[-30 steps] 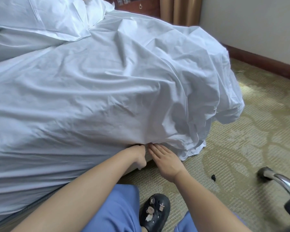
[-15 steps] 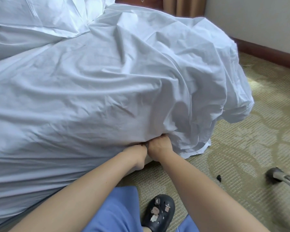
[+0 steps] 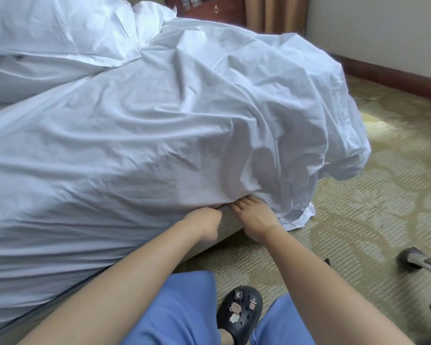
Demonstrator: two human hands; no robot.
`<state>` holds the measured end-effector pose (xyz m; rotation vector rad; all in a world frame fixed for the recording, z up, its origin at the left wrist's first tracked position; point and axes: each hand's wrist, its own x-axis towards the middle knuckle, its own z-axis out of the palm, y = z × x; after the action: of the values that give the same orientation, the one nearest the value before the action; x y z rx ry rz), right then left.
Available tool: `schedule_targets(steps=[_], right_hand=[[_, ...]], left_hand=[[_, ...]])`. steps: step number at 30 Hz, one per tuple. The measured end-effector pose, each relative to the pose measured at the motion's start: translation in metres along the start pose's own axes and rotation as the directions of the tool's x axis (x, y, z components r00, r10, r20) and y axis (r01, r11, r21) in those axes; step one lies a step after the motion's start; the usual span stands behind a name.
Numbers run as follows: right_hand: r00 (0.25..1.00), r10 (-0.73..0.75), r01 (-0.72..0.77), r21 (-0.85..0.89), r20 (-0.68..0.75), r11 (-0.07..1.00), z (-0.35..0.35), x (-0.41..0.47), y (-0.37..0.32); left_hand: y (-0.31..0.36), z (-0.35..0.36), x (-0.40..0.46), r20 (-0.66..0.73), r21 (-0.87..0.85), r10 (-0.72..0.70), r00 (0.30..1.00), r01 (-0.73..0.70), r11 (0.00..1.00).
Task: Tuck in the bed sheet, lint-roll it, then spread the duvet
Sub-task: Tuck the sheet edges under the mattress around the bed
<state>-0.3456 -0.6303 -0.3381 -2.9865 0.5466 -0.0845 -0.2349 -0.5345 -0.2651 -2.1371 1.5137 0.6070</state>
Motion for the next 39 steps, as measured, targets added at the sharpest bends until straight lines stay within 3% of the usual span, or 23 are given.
schedule_targets(steps=[12,18,22,25,27,31,35,39], right_hand=[[0.96,0.273,-0.272,-0.024,0.067,0.962,0.0,0.029,0.012],[0.95,0.293,-0.288,-0.059,0.108,0.956,0.002,0.039,0.016],[0.976,0.212,-0.212,0.009,-0.038,0.977,0.008,0.013,0.016],[0.981,0.184,-0.183,0.036,-0.057,0.983,0.011,-0.007,0.01],[0.976,0.21,-0.208,0.036,-0.059,0.977,0.009,-0.009,0.009],[0.932,0.295,-0.275,0.117,-0.211,0.954,-0.002,-0.004,0.011],[0.859,0.437,-0.397,0.192,-0.266,0.898,-0.047,-0.006,0.022],[0.81,0.526,-0.487,0.202,-0.26,0.85,-0.081,-0.012,0.034]], left_hand=[[0.004,-0.007,0.013,0.056,-0.112,-0.008,0.998,0.014,0.994],[0.004,-0.004,0.009,0.031,-0.123,-0.011,0.999,0.015,0.992],[0.007,-0.004,0.007,0.014,-0.093,0.006,1.0,-0.005,0.996],[0.008,-0.006,0.007,-0.011,-0.094,0.01,1.0,-0.011,0.995],[0.01,-0.008,0.007,-0.048,-0.095,0.009,0.999,-0.013,0.995],[0.016,-0.014,0.006,-0.187,-0.171,0.035,0.982,-0.067,0.983],[0.023,-0.031,-0.001,-0.41,-0.236,0.032,0.911,-0.14,0.962],[0.032,-0.06,-0.01,-0.539,-0.229,0.01,0.842,-0.159,0.96]])
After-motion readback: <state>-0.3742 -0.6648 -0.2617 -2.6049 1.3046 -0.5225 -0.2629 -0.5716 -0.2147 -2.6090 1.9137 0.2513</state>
